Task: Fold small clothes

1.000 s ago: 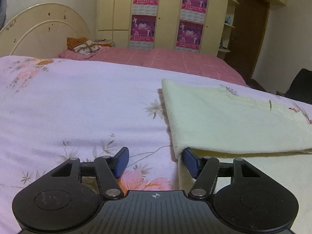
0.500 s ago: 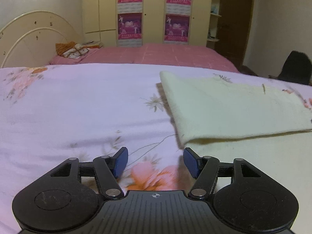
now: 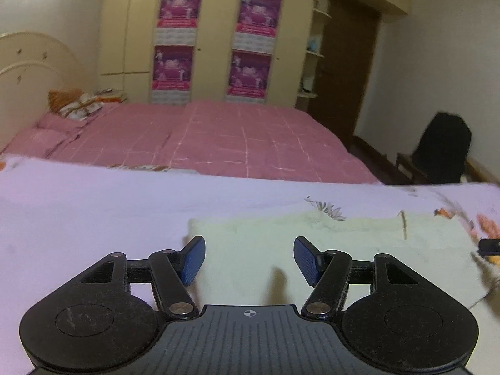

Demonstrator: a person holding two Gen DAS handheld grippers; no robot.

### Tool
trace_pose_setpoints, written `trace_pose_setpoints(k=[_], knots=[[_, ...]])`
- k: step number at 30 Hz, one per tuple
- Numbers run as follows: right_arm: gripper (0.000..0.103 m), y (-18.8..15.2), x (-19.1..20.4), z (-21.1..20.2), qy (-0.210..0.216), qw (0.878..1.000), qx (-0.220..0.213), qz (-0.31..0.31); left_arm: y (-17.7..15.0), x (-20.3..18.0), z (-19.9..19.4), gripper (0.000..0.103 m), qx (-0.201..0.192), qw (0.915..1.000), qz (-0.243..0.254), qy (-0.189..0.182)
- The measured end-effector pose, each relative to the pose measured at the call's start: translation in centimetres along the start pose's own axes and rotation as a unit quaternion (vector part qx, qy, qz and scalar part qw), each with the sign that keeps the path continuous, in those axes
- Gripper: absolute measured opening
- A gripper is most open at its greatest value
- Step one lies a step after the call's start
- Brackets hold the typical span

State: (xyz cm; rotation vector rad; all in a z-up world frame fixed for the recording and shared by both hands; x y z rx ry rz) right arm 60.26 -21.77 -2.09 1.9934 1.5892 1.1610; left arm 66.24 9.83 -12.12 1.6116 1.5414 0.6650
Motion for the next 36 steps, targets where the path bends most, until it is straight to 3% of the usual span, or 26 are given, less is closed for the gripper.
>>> trace_pose_setpoints(k=[10,16,23,26,31,34,36], knots=[[0.013,-1.6,-0.1,1.3,-0.010,1.000,0.011,-0.025,-1.0,2.4,3.7,0.063,0.051,0.9987,0.002,0.006],[0.006,-1.9,-0.4,1.4,-0.016,0.999,0.008,-0.032,-1.4,2.7,4.1,0.065,0.036,0.9993,0.003,0.010],[0.003,-1.8,-0.6,1.4,-0.015,0.999,0.014,-0.029,-1.1,6.6,3.7,0.066,0.026,0.9959,-0.024,0.084],[0.003,-1.8,-0.8,1.4,-0.012,1.000,0.013,-0.025,-1.2,6.9,3.9,0.075,0.025,0.9954,-0.023,0.090],[0.003,-1.8,-1.0,1.5,-0.010,1.000,0.011,-0.023,-1.0,7.3,3.9,0.077,0.027,0.9947,-0.031,0.094],[0.003,-1.7,-1.0,1.3,-0.008,1.000,0.014,-0.021,-0.7,6.9,1.9,0.077,0.011,0.9956,-0.038,0.085],[0.013,-1.3,-0.7,0.5,-0.005,1.000,0.009,-0.018,-0.8,5.8,0.7,0.077,0.001,0.9971,-0.025,0.072]])
Point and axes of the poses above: each gripper's, at about its wrist camera, not at the fingertips, and z roughly the way its jaws point, x to its left, y to its top, the point moved 8 cm from there along z, roughly the way its jaws point, and after that the axes turned 2 degrees about -z, right-handed, at the moved point
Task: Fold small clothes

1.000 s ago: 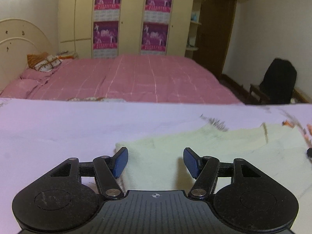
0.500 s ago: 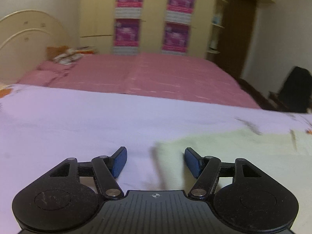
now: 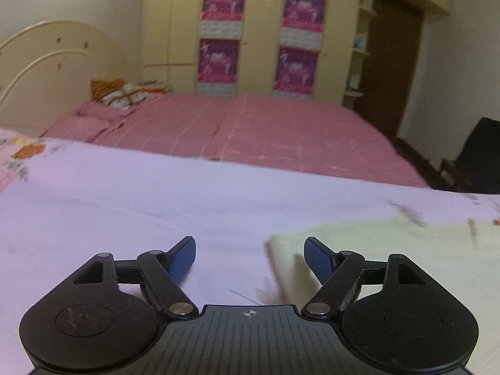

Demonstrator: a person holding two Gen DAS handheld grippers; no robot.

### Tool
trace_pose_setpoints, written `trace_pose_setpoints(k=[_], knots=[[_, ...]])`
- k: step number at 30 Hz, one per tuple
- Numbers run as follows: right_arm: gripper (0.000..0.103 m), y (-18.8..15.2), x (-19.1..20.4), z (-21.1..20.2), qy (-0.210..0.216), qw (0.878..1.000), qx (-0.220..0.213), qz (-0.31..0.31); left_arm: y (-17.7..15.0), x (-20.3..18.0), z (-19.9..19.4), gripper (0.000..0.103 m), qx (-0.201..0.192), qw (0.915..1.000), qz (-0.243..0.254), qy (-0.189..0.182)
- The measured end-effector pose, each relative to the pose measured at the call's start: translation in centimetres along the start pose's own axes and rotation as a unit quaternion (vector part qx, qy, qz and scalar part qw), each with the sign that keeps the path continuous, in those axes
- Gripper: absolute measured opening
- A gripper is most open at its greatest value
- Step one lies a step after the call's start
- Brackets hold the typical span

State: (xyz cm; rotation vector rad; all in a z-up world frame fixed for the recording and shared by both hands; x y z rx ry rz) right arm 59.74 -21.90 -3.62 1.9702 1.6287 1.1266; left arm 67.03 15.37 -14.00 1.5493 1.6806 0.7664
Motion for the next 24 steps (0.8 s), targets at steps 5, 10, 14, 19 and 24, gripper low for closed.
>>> trace_pose_setpoints(k=[5,10,14,19,24], knots=[[0.012,-0.1,0.8,-0.8,-0.008,1.000,-0.013,-0.023,-0.2,-3.7,-0.4,0.076,0.001,0.9974,0.036,-0.063],[0.011,-0.6,0.5,-0.8,-0.009,1.000,-0.007,-0.013,-0.2,-0.9,1.1,0.076,0.016,0.9985,-0.029,-0.044],[0.011,-0.8,0.3,-0.8,0.001,1.000,-0.003,-0.011,-0.5,1.1,3.1,0.064,0.048,0.9877,-0.111,-0.100],[0.011,-0.9,0.1,-0.7,0.007,1.000,-0.006,0.006,-1.1,2.6,5.9,0.011,0.081,0.9582,-0.214,-0.171],[0.001,-0.7,0.1,-0.2,-0.003,1.000,-0.001,-0.004,-1.5,2.4,4.9,0.008,0.049,0.9565,-0.217,-0.189]])
Point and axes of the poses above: each gripper's, at about its wrist camera, not at the fingertips, and z roughly the way its jaws point, x to its left, y to its top, the point moved 8 cm from there along z, roughly the way its jaws point, and after that the axes turned 2 degrees about -z, right-handed, at the moved point
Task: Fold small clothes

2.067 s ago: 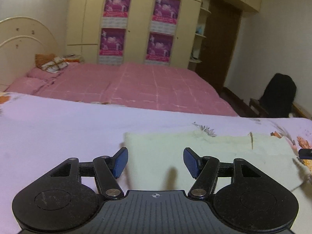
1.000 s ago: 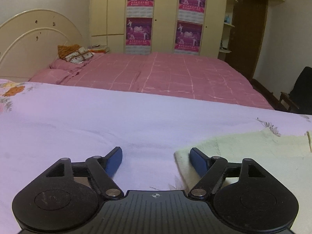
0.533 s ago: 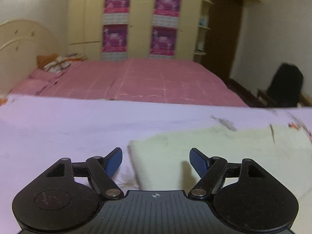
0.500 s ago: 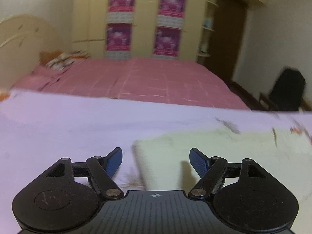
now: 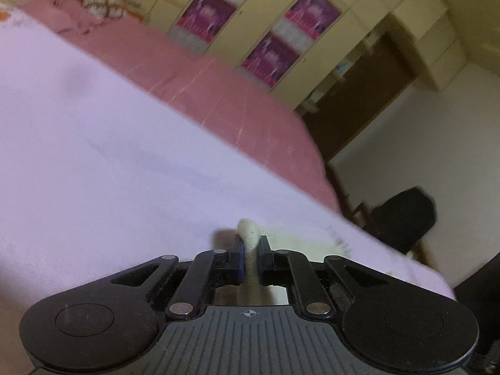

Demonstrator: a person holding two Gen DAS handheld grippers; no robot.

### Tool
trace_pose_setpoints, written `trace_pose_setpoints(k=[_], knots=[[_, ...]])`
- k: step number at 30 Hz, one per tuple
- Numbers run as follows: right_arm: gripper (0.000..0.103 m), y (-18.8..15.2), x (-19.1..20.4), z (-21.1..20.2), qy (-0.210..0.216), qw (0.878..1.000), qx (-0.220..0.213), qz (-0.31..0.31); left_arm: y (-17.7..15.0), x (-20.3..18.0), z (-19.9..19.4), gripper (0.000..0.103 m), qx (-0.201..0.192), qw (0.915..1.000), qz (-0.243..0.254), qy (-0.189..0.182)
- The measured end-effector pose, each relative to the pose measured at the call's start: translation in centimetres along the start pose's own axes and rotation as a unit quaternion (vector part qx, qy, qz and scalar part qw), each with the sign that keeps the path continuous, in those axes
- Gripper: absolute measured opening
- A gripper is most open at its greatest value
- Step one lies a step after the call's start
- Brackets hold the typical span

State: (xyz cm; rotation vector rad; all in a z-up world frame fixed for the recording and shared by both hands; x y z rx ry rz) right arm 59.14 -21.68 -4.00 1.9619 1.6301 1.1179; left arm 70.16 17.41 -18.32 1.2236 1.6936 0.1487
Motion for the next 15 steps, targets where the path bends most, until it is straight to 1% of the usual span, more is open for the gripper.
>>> trace_pose_setpoints(k=[1,2,3,4,6,9,10,12,13,14,15], knots=[[0.001,0.2,0.0,0.0,-0.001,1.000,-0.001,-0.003,0.1,0.0,-0.3,0.008,-0.009,1.0000,-0.001,-0.002],[0.001,0.4,0.1,-0.1,0.000,1.000,-0.006,-0.003,0.1,0.3,0.1,0.008,-0.006,0.9999,0.003,0.015],[0.001,0.6,0.2,-0.3,0.000,1.000,-0.012,-0.007,-0.3,0.8,1.0,0.008,0.011,0.9993,0.012,0.034],[0.001,0.7,0.2,-0.3,-0.004,1.000,-0.015,-0.011,-0.8,0.9,1.6,0.008,0.020,0.9987,0.021,0.042],[0.001,0.2,-0.2,0.4,-0.010,1.000,0.000,-0.005,-0.5,1.1,1.4,0.010,0.017,0.9985,0.029,0.042],[0.001,0.1,-0.1,0.4,-0.014,1.000,-0.001,-0.011,-0.5,1.3,1.1,0.012,0.018,0.9987,0.025,0.040],[0.001,0.1,-0.1,0.5,-0.015,1.000,0.001,-0.010,-0.5,1.1,0.7,0.015,0.017,0.9985,0.026,0.045],[0.003,0.3,-0.1,0.3,-0.013,1.000,0.001,-0.002,-0.5,0.6,-0.7,0.037,0.010,0.9980,0.028,0.056],[0.007,0.5,0.0,-0.2,-0.009,1.000,-0.006,0.002,-0.5,0.2,-1.5,0.060,0.001,0.9979,0.032,0.057],[0.019,0.7,0.2,-0.8,-0.005,1.000,-0.014,0.004,-0.7,-0.2,-2.4,0.068,-0.008,0.9975,0.041,0.056],[0.022,0.9,0.4,-1.4,0.001,1.000,-0.022,0.003,-1.3,-0.6,-3.1,0.068,-0.010,0.9970,0.051,0.058]])
Point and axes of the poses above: each gripper's, at about its wrist camera, not at the fingertips, and z roughly the way its jaws point, x to its left, y to its top, the point moved 8 cm from there along z, roughly the way its jaws point, and after that the axes turned 2 degrees about -z, right-handed, at the moved point
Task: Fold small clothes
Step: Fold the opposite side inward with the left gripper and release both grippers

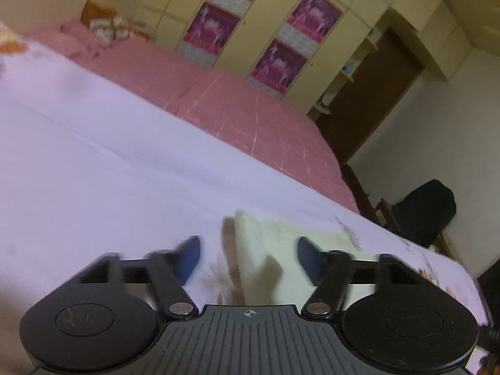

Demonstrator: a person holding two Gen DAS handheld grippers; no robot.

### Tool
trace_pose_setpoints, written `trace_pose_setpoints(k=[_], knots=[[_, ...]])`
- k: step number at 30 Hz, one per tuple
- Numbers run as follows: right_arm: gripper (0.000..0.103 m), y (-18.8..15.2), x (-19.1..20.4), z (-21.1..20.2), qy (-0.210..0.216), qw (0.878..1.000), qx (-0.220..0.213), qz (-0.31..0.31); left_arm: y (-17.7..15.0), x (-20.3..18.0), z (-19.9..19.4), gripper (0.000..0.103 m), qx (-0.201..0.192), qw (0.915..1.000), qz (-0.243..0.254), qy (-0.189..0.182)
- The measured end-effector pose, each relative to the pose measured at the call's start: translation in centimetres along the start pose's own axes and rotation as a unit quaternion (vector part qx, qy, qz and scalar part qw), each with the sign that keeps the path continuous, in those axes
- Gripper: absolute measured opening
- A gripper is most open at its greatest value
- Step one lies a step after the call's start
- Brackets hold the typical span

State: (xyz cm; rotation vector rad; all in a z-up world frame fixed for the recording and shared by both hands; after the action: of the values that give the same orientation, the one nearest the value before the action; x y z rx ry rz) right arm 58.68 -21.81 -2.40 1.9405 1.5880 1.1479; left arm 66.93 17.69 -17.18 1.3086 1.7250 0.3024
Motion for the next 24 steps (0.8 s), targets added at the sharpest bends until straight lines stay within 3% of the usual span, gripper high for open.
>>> trace_pose_setpoints(k=[3,7,8,9,13,15,16,17,18,19,22,24], knots=[[0.021,-0.5,0.5,-0.4,0.006,1.000,0.009,-0.007,-1.8,-0.5,-1.5,0.068,0.013,0.9999,0.004,-0.001],[0.014,-1.7,0.8,0.4,0.000,0.999,0.031,-0.020,-2.7,-0.5,-1.6,0.033,0.021,0.9990,0.027,0.030],[0.006,-1.9,0.8,0.8,-0.009,0.999,0.036,-0.027,-2.4,-0.4,-1.5,0.011,0.024,0.9990,0.025,0.029],[0.001,-2.0,0.7,1.0,-0.019,0.999,0.035,-0.033,-2.1,-0.2,-1.5,0.010,0.029,0.9992,0.014,0.025],[0.001,-1.5,0.3,0.6,-0.033,0.999,0.025,-0.027,-2.4,-0.5,-2.1,0.011,0.030,0.9981,0.041,0.037],[0.000,-2.1,0.4,0.9,-0.031,0.998,0.036,-0.038,-2.5,-0.4,-3.0,0.023,0.026,0.9980,0.037,0.044],[0.001,-2.0,0.4,0.6,-0.030,0.998,0.037,-0.039,-2.4,-0.5,-3.7,0.039,0.023,0.9981,0.034,0.047],[0.007,-1.7,0.5,0.0,-0.029,0.998,0.034,-0.033,-2.5,-0.7,-4.5,0.054,0.015,0.9983,0.035,0.045],[0.024,-1.4,0.7,-0.7,-0.027,0.999,0.023,-0.029,-2.7,-0.9,-5.3,0.055,0.006,0.9983,0.036,0.044],[0.026,-1.1,0.9,-1.6,-0.023,0.999,0.010,-0.028,-3.0,-1.2,-5.7,0.055,0.006,0.9987,0.036,0.037],[0.022,-1.5,1.4,-2.1,-0.013,0.999,0.016,-0.029,-5.0,-1.6,-5.0,0.055,0.029,0.9968,0.056,0.050],[0.016,-2.7,1.6,-1.2,-0.023,0.998,0.039,-0.047,-5.6,-1.8,-4.8,0.055,0.019,0.9943,0.084,0.063]])
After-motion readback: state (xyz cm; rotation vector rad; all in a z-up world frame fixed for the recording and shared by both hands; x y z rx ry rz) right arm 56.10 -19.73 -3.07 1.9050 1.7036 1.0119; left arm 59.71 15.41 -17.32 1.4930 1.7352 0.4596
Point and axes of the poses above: each gripper's, at about its wrist camera, not at the fingertips, and z roughly the way its jaws point, x to its left, y to its top, the point moved 8 cm from there along z, roughly the way its jaws point, and after that the axes turned 2 degrees about -z, right-handed, at the moved point
